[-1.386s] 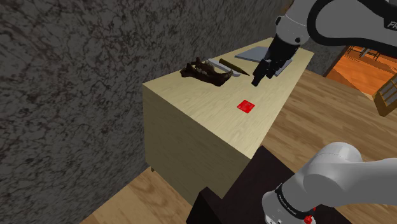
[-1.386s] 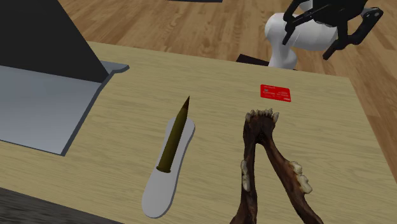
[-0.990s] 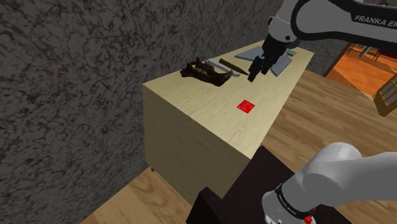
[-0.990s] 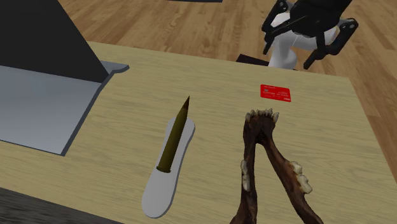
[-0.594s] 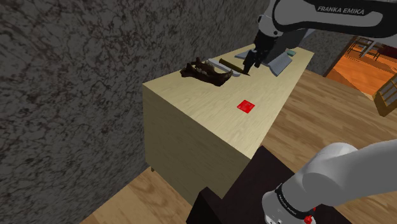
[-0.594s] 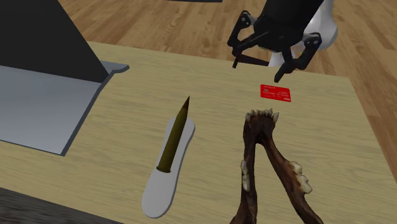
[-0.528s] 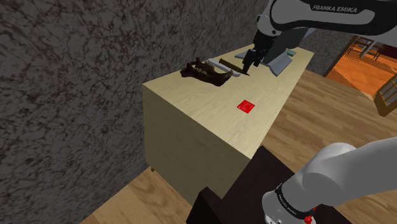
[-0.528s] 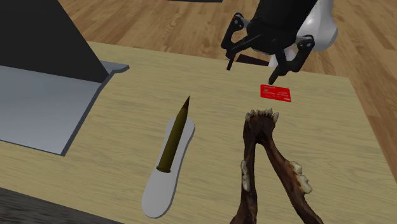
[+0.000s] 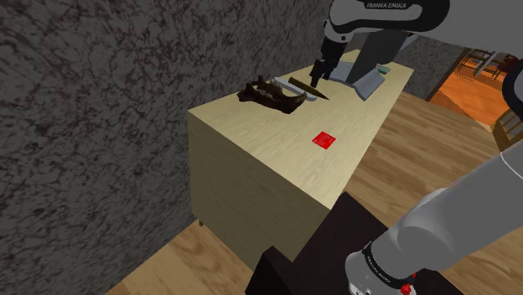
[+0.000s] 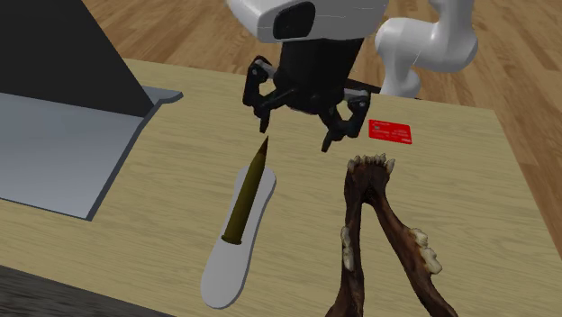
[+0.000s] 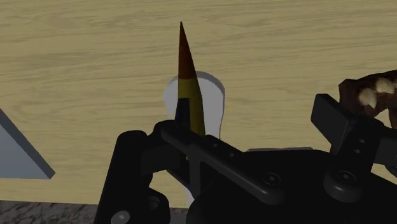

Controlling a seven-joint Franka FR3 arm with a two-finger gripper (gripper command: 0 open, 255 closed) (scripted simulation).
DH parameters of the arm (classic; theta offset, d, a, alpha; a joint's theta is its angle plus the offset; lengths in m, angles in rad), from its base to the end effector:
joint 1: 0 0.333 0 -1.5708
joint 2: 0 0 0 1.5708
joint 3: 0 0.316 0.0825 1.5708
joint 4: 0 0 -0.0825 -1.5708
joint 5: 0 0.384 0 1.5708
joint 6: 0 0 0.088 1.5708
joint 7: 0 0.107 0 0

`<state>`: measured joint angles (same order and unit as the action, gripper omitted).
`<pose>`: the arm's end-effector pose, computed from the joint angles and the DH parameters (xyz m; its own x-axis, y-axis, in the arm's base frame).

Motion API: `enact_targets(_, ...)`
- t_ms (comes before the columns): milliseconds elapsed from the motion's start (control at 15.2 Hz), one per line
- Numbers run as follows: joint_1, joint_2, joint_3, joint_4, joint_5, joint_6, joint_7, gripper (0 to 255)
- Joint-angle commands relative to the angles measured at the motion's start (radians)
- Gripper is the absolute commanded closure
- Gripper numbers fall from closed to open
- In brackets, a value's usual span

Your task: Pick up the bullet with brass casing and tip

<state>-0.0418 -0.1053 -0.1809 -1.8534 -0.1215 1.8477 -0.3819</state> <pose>0.5238 -0.1325 0.5711 0.9807 0.1887 0.0520 0.1808 -0.9750 0.1291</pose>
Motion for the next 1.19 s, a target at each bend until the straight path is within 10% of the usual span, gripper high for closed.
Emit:
enact_targets(0, -0.008, 0.08, -0.015, 0.071, 0.013, 0.003, -0.042, 0)
enact_targets(264, -0.032, 0.252, -0.034, 0.258, 0.049, -0.026, -0.121, 0)
enact_targets(924, -0.033, 0.253, -0.032, 0.158, 0.047, 0.076, -0.112, 0)
enact_targets(990, -0.033, 0.255, -0.032, 0.16, 0.047, 0.075, -0.113, 255)
enact_targets(1122, -0.034, 0.255, -0.032, 0.16, 0.047, 0.075, -0.113, 255)
